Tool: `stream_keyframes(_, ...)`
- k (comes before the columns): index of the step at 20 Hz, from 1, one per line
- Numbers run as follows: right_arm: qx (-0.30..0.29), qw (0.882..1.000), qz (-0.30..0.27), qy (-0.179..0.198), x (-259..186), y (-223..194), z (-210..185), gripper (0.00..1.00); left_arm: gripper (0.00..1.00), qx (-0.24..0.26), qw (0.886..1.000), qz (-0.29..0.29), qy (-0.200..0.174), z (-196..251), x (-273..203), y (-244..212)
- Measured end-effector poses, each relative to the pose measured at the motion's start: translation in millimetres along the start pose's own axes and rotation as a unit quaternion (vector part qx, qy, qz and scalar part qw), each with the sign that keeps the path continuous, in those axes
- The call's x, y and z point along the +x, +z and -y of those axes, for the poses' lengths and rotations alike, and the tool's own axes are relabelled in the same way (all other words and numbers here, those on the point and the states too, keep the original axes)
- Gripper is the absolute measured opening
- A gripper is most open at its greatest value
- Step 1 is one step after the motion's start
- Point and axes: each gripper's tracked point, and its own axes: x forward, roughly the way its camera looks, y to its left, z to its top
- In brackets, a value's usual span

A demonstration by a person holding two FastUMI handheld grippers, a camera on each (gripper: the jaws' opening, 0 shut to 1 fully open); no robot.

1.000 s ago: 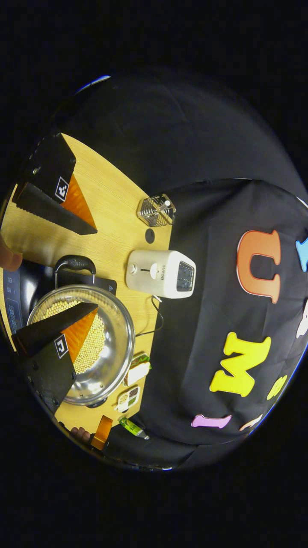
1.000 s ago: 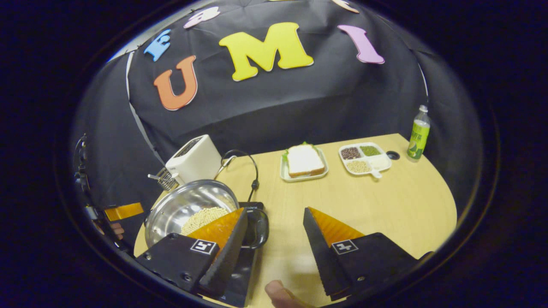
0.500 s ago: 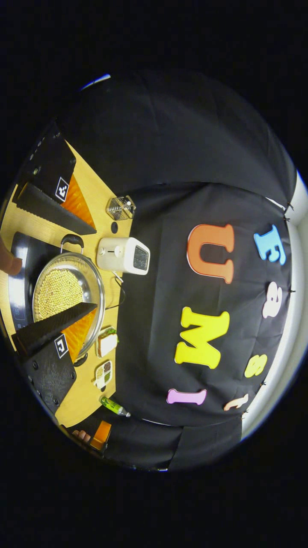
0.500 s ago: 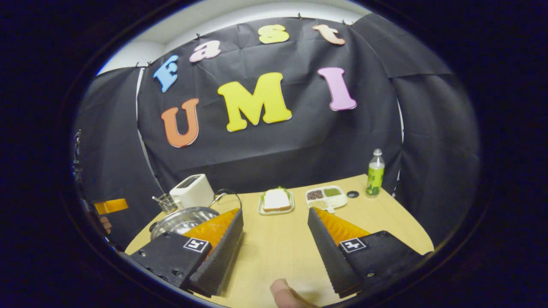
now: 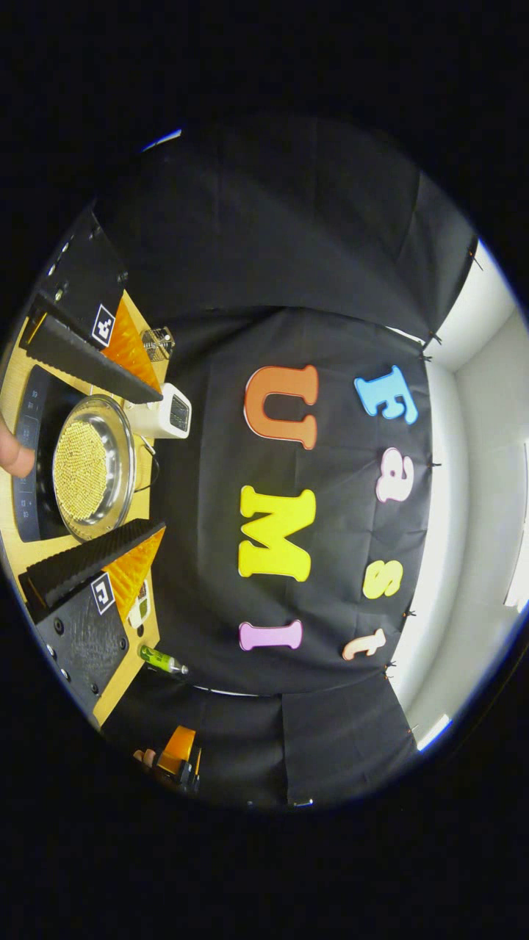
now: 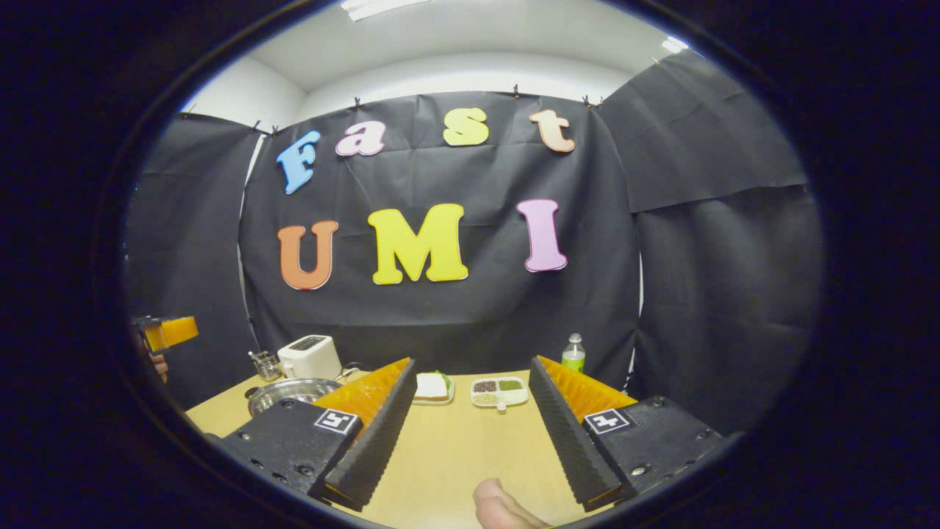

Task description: First push the handle of the pot to place it horizontally, then grasp the pot with both hands and set it on the induction cooktop.

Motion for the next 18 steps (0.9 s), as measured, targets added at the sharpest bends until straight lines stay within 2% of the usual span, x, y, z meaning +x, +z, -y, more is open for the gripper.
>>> stream_keyframes(4, -0.015, 0.999, 0.026, -0.015, -35.8, 14.1, 20.6, 0.96, 0.95, 0.003, 1.000, 0.019, -0.006, 28.1, -38.6, 4.3)
stream_keyframes(8, -0.031, 0.998, 0.031, -0.036, -62.3, 8.2, 42.1, 0.97, 0.95, 0.005, 1.000, 0.028, -0.012, 47.5, -58.0, -2.7)
stream_keyframes(11, -0.041, 0.998, 0.042, -0.035, -71.1, 10.4, 45.6, 0.97, 0.95, 0.016, 0.999, 0.034, -0.024, 60.6, -65.1, -1.4)
stream_keyframes(18, -0.047, 0.997, 0.059, -0.026, -79.9, 16.2, 42.2, 0.98, 0.95, 0.019, 0.999, 0.035, -0.016, 65.7, -69.5, -3.9)
